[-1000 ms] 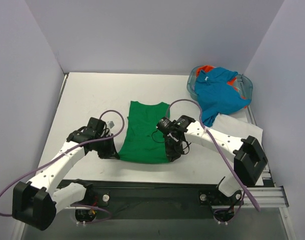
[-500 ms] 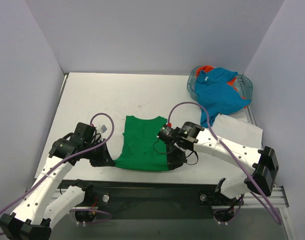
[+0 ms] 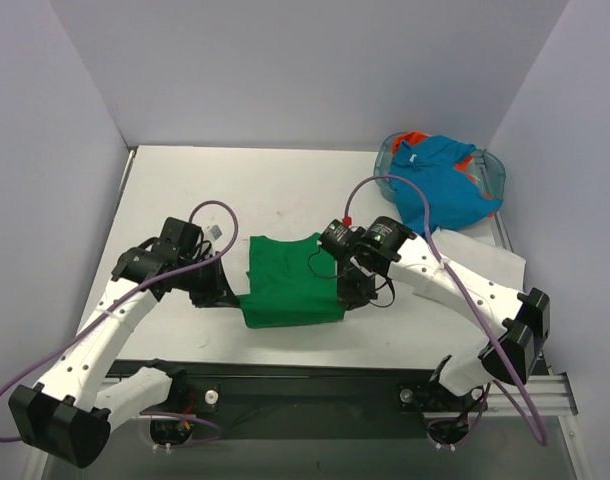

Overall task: Fold and stack the t-shirts
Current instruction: Fold the long partially folded tshirt into a neat square, then smooth out wrinkles on the folded tshirt

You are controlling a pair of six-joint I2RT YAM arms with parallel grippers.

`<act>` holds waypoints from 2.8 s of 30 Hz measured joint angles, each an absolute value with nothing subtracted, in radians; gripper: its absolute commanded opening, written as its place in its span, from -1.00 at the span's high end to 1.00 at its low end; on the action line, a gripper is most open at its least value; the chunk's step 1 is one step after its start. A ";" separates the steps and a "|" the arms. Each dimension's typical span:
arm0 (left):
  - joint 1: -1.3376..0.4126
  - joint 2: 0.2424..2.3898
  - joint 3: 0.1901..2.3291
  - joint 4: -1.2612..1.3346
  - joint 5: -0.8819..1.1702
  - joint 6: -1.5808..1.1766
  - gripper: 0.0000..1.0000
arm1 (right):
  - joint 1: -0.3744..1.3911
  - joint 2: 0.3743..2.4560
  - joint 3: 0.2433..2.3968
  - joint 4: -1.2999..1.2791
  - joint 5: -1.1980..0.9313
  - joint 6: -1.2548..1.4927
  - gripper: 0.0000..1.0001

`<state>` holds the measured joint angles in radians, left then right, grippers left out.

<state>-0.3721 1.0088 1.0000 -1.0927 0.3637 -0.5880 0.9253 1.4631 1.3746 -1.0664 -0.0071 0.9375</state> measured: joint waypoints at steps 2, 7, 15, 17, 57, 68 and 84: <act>-0.371 1.052 1.019 -1.060 0.364 -0.588 1.00 | 0.890 1.488 1.409 -1.071 0.007 0.914 1.00; -0.362 1.140 1.054 -0.987 0.366 -0.582 1.00 | 0.802 1.559 1.497 -1.081 0.035 0.839 1.00; -0.330 1.285 1.082 -0.884 0.376 -0.565 1.00 | 0.711 1.721 1.649 -1.089 0.064 0.727 1.00; -0.319 1.320 1.089 -0.859 0.379 -0.563 1.00 | 0.694 1.767 1.689 -1.090 0.068 0.702 1.00; -0.083 1.760 1.315 -0.503 0.281 -0.635 -0.27 | 0.451 2.330 2.270 -0.846 -0.216 0.476 -0.97; -0.102 1.665 1.131 -0.363 0.313 -0.657 -0.32 | 0.432 2.164 1.898 -0.630 -0.352 0.410 -0.99; -0.207 1.677 1.002 -0.319 0.368 -0.674 -0.33 | 0.399 2.066 1.608 -0.517 -0.427 0.390 -0.76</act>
<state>-0.2066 1.6768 1.0023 -0.3187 0.3676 -0.6739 0.3988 2.0663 1.6085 -0.5167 -0.4271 0.3904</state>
